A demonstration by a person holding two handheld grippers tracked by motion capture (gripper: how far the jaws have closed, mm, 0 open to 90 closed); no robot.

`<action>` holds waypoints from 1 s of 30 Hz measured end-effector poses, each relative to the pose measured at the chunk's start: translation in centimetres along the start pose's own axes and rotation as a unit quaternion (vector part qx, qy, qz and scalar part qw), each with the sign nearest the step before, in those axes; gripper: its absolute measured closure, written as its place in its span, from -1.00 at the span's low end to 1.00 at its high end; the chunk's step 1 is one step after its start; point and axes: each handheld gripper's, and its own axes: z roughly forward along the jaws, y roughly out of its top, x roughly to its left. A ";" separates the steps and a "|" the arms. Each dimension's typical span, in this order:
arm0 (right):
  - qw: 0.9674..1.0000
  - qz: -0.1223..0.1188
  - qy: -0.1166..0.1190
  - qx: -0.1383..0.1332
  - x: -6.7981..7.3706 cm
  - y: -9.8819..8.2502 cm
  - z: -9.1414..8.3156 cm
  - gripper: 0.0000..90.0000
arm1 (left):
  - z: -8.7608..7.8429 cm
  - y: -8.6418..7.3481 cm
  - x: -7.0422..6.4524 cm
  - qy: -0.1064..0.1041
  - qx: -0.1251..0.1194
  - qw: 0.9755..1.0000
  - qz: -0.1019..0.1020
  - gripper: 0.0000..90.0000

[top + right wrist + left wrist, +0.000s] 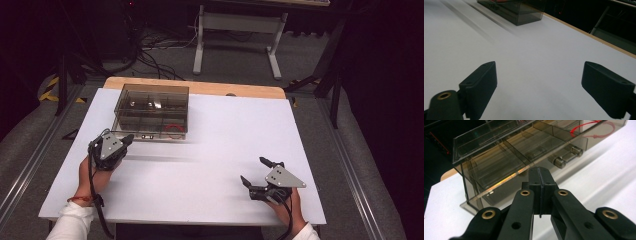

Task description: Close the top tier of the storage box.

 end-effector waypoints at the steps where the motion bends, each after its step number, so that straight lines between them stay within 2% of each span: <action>1: 1.000 0.000 0.000 0.001 0.0 0.0 0.0 -0.69 | 0.2 0.1 0.0 0.001 0.001 1.000 0.002 0.99; 4: 1.000 0.001 0.000 0.003 0.0 -0.1 0.1 -0.69 | 0.5 0.4 0.0 -0.002 -0.002 1.000 0.008 0.99; 11: 1.000 0.003 -0.001 0.000 -0.1 0.0 0.0 -0.69 | 0.4 0.6 0.1 -0.001 -0.007 1.000 -0.001 0.99; 19: 1.000 -0.001 0.002 0.001 0.0 0.0 0.0 -0.69 | 0.4 0.6 0.2 0.002 -0.005 1.000 0.004 0.99; 30: 1.000 -0.004 -0.001 -0.001 0.0 0.0 0.0 -0.66 | 0.7 0.2 0.7 0.005 -0.004 1.000 -0.007 0.99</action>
